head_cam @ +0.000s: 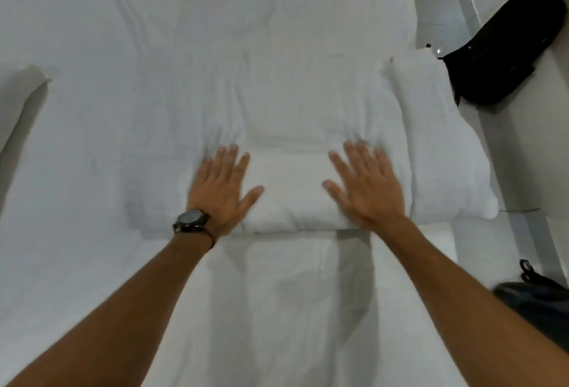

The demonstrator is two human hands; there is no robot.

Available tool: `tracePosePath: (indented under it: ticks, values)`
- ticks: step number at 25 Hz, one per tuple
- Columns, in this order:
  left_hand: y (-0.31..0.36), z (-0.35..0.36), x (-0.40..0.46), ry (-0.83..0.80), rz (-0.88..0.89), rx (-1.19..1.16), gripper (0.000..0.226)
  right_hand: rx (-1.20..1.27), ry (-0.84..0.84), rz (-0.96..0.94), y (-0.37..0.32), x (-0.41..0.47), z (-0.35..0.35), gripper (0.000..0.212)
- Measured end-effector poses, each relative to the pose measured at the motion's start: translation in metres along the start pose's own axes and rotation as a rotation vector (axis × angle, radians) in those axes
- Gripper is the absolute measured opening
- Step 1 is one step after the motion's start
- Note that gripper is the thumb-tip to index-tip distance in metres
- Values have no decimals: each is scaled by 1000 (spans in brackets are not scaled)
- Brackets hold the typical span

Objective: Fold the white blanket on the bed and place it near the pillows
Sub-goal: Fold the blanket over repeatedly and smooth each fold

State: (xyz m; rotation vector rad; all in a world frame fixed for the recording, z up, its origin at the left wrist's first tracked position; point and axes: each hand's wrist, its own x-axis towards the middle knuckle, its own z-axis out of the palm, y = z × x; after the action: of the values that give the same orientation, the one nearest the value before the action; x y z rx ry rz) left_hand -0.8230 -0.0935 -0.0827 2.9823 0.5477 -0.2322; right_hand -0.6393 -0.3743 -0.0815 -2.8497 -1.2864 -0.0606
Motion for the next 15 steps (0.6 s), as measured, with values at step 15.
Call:
tracePosePath:
  ticks: [15]
  values:
    - [-30, 0, -48, 32, 89, 122, 124, -11, 43, 340, 61, -77, -29, 70]
